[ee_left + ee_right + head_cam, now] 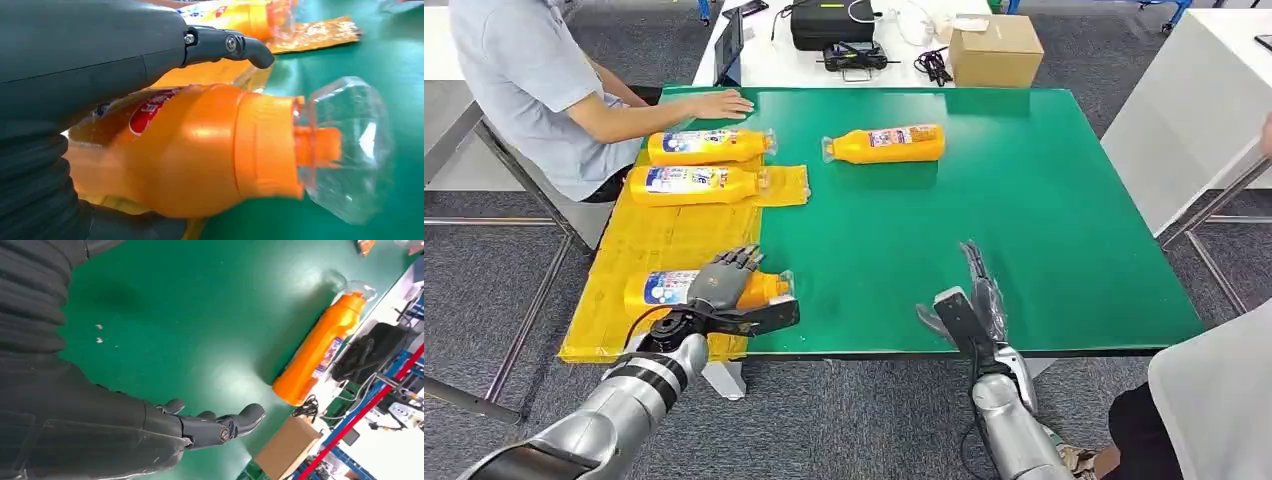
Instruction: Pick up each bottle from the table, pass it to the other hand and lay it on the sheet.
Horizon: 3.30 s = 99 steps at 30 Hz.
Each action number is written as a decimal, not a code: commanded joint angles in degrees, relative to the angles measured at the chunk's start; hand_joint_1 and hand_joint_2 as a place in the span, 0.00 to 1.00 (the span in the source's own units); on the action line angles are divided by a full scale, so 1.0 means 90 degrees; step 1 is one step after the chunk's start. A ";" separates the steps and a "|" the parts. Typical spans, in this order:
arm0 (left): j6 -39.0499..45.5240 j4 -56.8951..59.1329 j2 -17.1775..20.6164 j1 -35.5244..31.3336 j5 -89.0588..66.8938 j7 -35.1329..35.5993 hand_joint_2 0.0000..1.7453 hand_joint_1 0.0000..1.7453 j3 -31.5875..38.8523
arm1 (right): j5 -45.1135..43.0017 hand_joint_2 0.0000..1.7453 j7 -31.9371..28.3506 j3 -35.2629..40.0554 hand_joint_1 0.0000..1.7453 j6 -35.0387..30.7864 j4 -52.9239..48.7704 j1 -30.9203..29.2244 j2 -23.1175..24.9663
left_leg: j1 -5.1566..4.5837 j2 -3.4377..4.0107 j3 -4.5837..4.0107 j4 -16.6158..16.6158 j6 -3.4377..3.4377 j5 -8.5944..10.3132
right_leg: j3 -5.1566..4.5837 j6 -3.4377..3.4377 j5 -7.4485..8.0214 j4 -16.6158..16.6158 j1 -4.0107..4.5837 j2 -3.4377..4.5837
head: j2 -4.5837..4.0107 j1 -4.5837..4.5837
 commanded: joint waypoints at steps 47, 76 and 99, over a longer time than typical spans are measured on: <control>0.0487 -0.5629 0.0937 0.2697 0.3951 -0.1390 1.00 0.00 -0.1083 | -0.1844 1.00 -0.0515 -0.0811 0.00 0.1197 -0.1968 0.1243 0.0415 | 0.0003 0.0020 -0.0088 0.0000 -0.0007 -0.0006 | -0.0098 -0.0009 -0.0004 0.0000 0.0004 0.0014 | 0.0000 0.0000; 0.1279 -0.5784 -0.0425 0.3962 0.8156 -0.2064 1.00 0.00 -0.0352 | 0.0983 1.00 0.0588 0.0456 0.00 -0.1866 -0.2983 0.1974 0.0425 | 0.0005 0.0008 -0.0085 -0.0005 -0.0009 -0.0009 | -0.0091 -0.0013 -0.0008 -0.0008 0.0007 0.0003 | 0.0000 -0.0002; 0.2322 -0.5353 -0.0256 0.3967 0.7363 -0.2171 1.00 0.00 -0.0587 | 0.2910 1.00 0.1450 0.0398 0.00 -0.2595 -0.1361 0.1113 -0.0373 | 0.0005 0.0029 -0.0057 -0.0022 -0.0009 -0.0008 | -0.0066 -0.0013 0.0000 -0.0029 0.0007 0.0021 | 0.0000 0.0000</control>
